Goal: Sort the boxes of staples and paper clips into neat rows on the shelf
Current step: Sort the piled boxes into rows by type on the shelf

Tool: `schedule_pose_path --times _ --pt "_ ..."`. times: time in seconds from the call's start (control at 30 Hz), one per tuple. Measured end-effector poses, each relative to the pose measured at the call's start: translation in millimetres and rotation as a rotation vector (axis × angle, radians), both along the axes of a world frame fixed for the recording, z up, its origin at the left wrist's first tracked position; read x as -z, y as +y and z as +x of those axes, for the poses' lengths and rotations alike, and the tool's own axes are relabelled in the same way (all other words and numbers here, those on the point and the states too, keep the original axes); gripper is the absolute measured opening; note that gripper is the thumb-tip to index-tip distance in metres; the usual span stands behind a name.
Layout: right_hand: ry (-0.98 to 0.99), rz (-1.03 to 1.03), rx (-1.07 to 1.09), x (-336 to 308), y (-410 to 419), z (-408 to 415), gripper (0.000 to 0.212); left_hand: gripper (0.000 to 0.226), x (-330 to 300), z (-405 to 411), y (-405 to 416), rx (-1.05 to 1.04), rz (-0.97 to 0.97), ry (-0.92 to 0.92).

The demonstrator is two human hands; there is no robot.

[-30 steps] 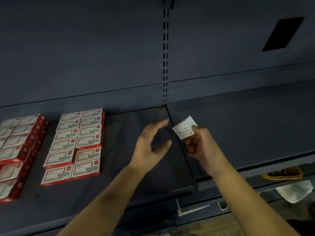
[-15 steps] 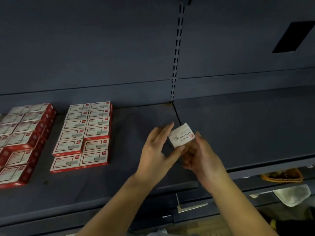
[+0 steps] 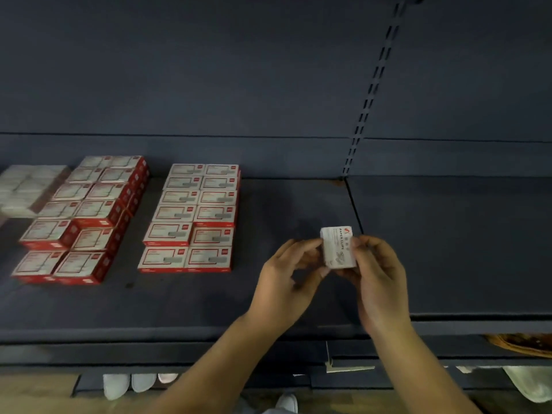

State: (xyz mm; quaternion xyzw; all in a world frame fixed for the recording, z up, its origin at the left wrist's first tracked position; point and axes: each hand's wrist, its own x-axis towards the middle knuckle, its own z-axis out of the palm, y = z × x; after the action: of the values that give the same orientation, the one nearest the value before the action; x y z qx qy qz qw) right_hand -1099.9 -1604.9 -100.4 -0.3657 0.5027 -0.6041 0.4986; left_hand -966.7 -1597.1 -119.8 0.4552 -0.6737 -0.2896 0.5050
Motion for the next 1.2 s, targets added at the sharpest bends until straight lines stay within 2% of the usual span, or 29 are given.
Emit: schedule_pose_path --times 0.1,0.23,0.33,0.47,0.53,0.67,0.77,0.9,1.07,1.2 --pt "0.075 -0.037 -0.1 -2 -5 11 0.028 0.049 -2 22 3 -0.045 0.01 -0.031" --pt "0.206 -0.025 -0.313 -9 -3 40 0.021 0.071 -7 59 11 -0.038 -0.007 -0.137" --pt "0.322 -0.091 -0.45 -15 2 70 0.015 0.059 -11 92 18 -0.015 -0.057 -0.238" --pt "0.286 -0.098 -0.55 -14 9 120 0.006 0.049 -11 145 31 -0.071 -0.08 -0.287" --pt "0.338 -0.134 -0.558 -10 16 151 0.009 0.048 -11 177 42 -0.108 -0.075 -0.279" --pt "0.686 -0.436 -0.472 2 23 218 0.016 0.048 -10 259 62 -0.199 -0.069 -0.308" --pt "0.841 -0.561 -0.465 10 31 276 0.031 0.05 -14 327 77 -0.259 -0.063 -0.337" --pt "0.913 -0.655 -0.466 16 45 348 0.029 0.053 -21 406 87 -0.362 -0.075 -0.432" --pt "1.005 -0.666 -0.447 15 55 398 0.029 0.052 -20 473 52 -0.456 -0.097 -0.732" --pt "1.057 -0.645 -0.457 14 55 410 0.028 0.051 -13 486 18 -0.404 0.135 -0.86"
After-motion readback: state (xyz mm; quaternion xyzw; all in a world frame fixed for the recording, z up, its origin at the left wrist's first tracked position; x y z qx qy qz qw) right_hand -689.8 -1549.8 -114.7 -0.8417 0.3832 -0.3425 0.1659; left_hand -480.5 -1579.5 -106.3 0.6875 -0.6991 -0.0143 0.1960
